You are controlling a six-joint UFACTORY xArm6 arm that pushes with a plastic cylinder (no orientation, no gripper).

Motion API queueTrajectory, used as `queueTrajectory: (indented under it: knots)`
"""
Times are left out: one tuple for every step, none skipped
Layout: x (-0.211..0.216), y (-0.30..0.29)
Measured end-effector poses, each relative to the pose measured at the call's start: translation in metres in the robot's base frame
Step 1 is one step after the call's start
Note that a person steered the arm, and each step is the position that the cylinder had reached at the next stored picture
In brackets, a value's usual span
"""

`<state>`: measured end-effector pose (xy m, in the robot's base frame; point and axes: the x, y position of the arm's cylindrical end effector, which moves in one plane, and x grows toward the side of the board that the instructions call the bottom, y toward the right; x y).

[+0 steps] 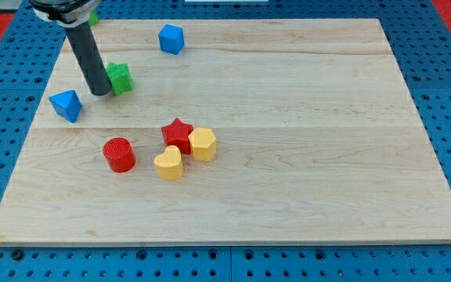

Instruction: Move the green star closer to the blue cube

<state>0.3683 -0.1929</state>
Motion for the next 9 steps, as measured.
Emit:
queueTrajectory:
  knots:
    - [0.0,0.012]
    - [0.0,0.021]
    - [0.001,0.005]
    - [0.001,-0.009]
    - [-0.011,0.001]
    - [-0.034,0.017]
    - [-0.048,0.036]
    - [-0.065,0.057]
    - [-0.083,0.085]
